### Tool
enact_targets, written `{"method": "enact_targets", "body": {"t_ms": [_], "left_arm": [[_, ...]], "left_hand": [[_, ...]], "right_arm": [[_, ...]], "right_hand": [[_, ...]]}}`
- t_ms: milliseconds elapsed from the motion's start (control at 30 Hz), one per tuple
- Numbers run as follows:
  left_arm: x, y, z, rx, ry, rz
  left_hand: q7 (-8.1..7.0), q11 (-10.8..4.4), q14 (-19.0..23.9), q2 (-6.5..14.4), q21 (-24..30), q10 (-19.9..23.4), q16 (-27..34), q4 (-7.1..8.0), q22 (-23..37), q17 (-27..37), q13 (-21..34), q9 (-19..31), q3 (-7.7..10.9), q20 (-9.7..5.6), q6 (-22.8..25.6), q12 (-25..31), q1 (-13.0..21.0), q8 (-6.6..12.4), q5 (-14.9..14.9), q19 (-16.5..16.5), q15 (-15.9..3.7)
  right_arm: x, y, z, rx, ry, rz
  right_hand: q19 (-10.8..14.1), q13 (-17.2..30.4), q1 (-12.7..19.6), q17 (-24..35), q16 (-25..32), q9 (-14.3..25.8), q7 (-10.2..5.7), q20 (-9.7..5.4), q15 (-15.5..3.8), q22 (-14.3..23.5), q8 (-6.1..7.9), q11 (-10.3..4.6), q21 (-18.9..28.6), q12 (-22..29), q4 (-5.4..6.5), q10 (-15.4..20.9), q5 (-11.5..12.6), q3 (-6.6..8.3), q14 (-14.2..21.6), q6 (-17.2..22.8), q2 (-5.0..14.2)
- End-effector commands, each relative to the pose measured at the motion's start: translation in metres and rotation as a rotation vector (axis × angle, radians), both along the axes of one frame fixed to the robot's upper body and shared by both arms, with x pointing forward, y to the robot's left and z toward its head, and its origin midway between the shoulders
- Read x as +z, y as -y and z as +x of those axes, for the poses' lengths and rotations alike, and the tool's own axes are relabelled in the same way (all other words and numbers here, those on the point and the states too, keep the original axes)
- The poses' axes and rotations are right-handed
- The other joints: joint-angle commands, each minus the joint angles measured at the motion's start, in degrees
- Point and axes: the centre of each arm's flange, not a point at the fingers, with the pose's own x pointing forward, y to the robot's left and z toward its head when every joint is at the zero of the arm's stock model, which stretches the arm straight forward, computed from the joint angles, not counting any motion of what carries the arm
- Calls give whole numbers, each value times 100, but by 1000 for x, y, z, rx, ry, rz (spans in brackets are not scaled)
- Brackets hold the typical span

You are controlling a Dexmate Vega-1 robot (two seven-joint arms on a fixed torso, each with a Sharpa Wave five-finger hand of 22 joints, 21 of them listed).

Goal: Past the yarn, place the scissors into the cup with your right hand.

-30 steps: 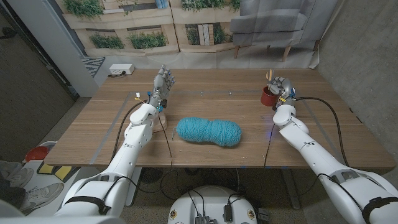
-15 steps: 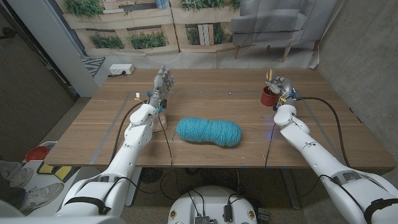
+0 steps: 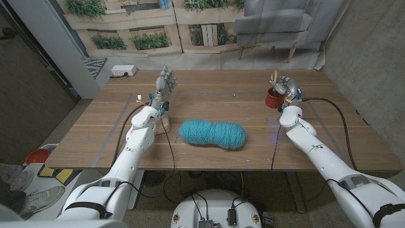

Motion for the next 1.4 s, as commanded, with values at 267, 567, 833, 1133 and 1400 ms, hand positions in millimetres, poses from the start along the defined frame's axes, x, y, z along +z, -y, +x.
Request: {"method": "enact_targets", "body": {"t_ms": [267,567,833,1133,1400], "left_arm": [[0,-3,-4,-5,5,-1],[-1,-5,-8,-7,9,1],[-1,-7,-12,-9,17,2],[-2,-11,-17,-12,19,8],[-2,-14,-21,-21,23,18]], "left_hand": [[-6,-15,-933,10,-5,-805,25,-31,17,20,11,27,5,29,-617,19,27,8,27,-327,-21],[-4,2,-932,10,-9,-812,25,-33,17,20,11,27,3,32,-612,16,28,11,26,-332,-18],[-11,-1,-929,9,-12,-808,26,-34,17,21,11,27,0,31,-605,17,28,13,25,-337,-22],[-10,-9,-931,5,-14,-802,24,-35,17,21,11,27,-4,30,-601,19,27,14,24,-337,-21],[-10,-8,-931,3,-15,-805,25,-36,17,21,11,27,-7,30,-596,17,27,16,24,-337,-21]], "right_arm": [[5,2,-6,1,-10,-13],[6,2,-12,-5,0,-23],[9,2,-18,-6,11,-27],[13,2,-25,-7,21,-36],[21,3,-34,-11,29,-49]], "right_hand": [[-160,-200,-216,-364,-445,-30,26,1,-25,-3,20,77,-197,-194,-37,-364,161,-119,-424,-313,-1],[-215,-343,-341,-568,-670,-56,-9,-11,22,-15,-16,61,-325,-324,-56,-583,252,-221,-652,-650,-12],[-229,-437,-423,-695,-785,-69,-50,-37,33,-19,-23,67,-406,-426,-61,-760,319,-300,-805,-911,-20],[-238,-550,-520,-842,-873,-82,-3,-44,76,-26,16,82,-501,-553,-61,-950,406,-412,-998,-1073,-26],[-237,-672,-556,-1002,-911,-96,-3,-40,152,-35,59,86,-602,-724,-79,-1158,486,-501,-1241,-1143,-16]]}}
